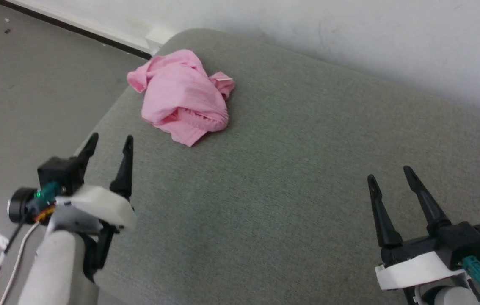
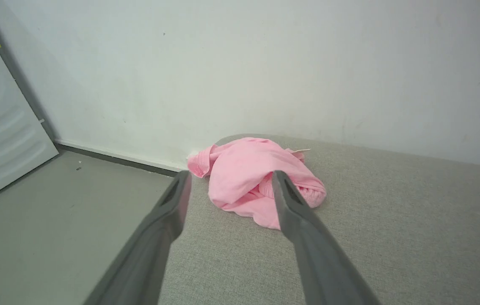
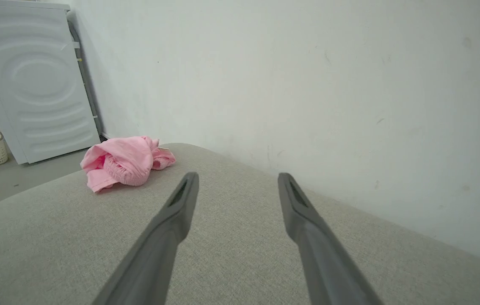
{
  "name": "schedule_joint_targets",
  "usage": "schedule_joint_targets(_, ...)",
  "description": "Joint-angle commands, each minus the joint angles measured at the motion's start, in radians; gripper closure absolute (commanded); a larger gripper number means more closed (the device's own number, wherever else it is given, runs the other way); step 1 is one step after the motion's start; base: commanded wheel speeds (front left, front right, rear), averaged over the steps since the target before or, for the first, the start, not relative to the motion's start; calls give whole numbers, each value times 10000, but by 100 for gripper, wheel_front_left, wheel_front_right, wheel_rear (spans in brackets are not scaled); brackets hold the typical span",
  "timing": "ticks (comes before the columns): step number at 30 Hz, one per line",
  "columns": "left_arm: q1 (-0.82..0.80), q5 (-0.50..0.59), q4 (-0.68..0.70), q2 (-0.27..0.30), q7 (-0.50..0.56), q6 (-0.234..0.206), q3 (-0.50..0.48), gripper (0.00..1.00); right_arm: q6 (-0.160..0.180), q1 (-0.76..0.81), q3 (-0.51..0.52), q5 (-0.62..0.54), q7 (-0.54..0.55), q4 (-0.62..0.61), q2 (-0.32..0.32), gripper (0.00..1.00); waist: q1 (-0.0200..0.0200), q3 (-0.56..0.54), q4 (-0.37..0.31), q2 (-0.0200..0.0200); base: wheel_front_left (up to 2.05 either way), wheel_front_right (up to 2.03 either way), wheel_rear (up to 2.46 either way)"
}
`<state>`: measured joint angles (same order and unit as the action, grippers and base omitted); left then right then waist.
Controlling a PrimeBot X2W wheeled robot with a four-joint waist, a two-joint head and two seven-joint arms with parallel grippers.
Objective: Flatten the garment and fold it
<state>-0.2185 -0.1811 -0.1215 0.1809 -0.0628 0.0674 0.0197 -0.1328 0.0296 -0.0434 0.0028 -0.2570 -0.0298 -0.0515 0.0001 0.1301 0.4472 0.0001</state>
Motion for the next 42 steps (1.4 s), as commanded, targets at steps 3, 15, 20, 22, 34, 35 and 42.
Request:
schedule_joint_targets(3,-1557,-305,-1105,825,1392,338,-33,0,21,-428,-50,-303,-47,-392,-31,0,-1,1767,-1510,-1,0,0,0)
schedule_joint_targets(15,-5078,-1752,-4446,2732,4605,627,823,0,21,-1051,-34,-259,-47,-956,-109,0,-1,3246,-2857,-1,0,0,0)
schedule_joint_targets(20,-6125,-2617,-5404,3153,5539,630,994,0,21,-1228,-3,-216,-47,-1000,-82,0,-1,3684,-3162,-1,0,0,0)
schedule_joint_targets(22,-6405,-2850,-5750,3265,6032,630,1071,0,21,-1301,32,-203,-47,-1018,-74,0,-1,3815,-3246,-1,0,0,0)
schedule_joint_targets(34,-6608,-3659,-6825,3664,6686,632,1459,100,21,-1406,138,-171,-47,-730,-33,0,-1,3428,-3180,-1,0,0,0)
schedule_joint_targets(35,-6588,-3670,-6871,3730,6496,632,1445,100,21,-1395,135,-170,-47,-678,-29,0,-1,3268,-3154,-1,0,0,0)
schedule_joint_targets(42,-6587,-3365,-6630,4476,4351,632,1556,100,21,-1157,169,-58,-47,-335,-4,0,-1,1898,-3034,-1,0,0,0)
